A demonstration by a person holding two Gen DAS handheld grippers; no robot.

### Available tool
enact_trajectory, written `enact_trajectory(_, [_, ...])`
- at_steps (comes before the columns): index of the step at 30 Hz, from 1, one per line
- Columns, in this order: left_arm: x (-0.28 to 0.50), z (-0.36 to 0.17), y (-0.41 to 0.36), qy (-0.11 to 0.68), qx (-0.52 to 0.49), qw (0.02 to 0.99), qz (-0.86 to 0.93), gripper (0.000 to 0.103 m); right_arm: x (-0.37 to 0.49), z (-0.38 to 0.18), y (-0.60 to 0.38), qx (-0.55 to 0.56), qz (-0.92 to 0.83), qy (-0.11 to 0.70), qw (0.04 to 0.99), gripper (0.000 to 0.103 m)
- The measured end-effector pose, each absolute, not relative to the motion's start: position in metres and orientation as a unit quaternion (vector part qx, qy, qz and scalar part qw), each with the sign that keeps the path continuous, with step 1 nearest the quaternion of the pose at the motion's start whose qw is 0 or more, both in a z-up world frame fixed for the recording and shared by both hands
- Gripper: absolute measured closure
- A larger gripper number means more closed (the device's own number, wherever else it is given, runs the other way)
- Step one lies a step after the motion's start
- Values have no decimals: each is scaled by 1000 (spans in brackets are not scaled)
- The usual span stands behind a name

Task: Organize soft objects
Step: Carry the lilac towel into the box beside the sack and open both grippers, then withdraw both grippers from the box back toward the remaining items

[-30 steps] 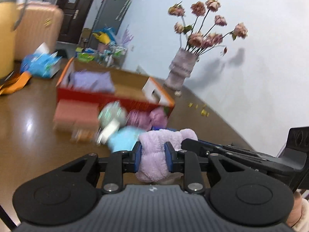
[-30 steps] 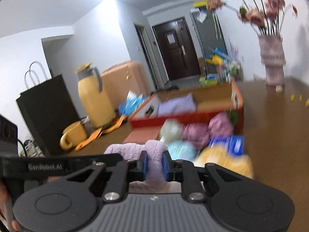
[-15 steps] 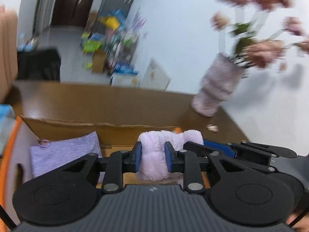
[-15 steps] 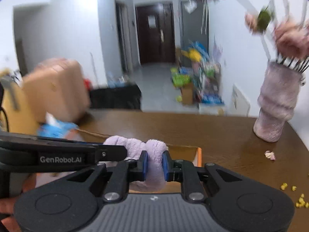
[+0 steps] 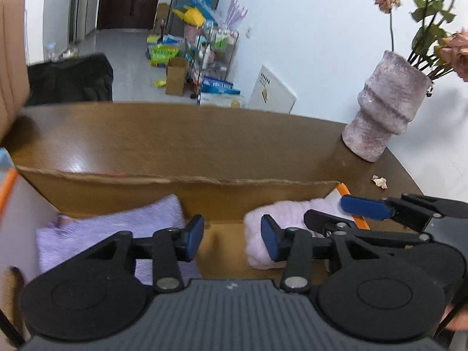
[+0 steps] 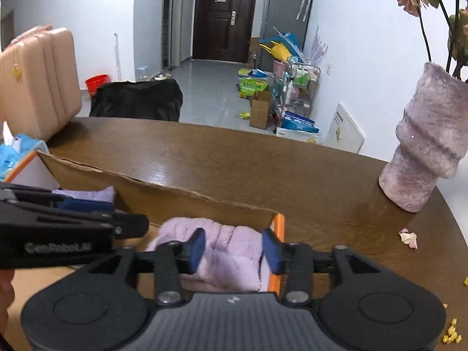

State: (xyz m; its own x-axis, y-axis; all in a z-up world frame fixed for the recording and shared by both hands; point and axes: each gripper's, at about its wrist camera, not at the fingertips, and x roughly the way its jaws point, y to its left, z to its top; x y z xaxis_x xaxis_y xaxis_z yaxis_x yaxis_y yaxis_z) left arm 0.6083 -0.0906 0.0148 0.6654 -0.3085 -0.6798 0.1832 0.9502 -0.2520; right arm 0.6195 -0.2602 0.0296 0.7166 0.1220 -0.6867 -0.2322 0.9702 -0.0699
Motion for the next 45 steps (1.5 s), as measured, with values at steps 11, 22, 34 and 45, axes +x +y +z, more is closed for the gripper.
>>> enact_trajectory(11, [501, 105, -48, 287, 6, 948, -138, 24, 526, 120, -285, -52, 122, 287, 949, 39])
enact_trajectory(22, [336, 147, -4, 190, 8, 975, -114, 5, 358, 155, -315, -1, 123, 182, 976, 15])
enact_trajectory(34, [150, 70, 3, 132, 7, 985, -111, 0, 182, 88, -302, 42, 180, 96, 978, 0])
enact_trajectory(45, [85, 14, 7, 185, 4, 978, -100, 0, 94, 6, -283, 84, 145, 200, 965, 0])
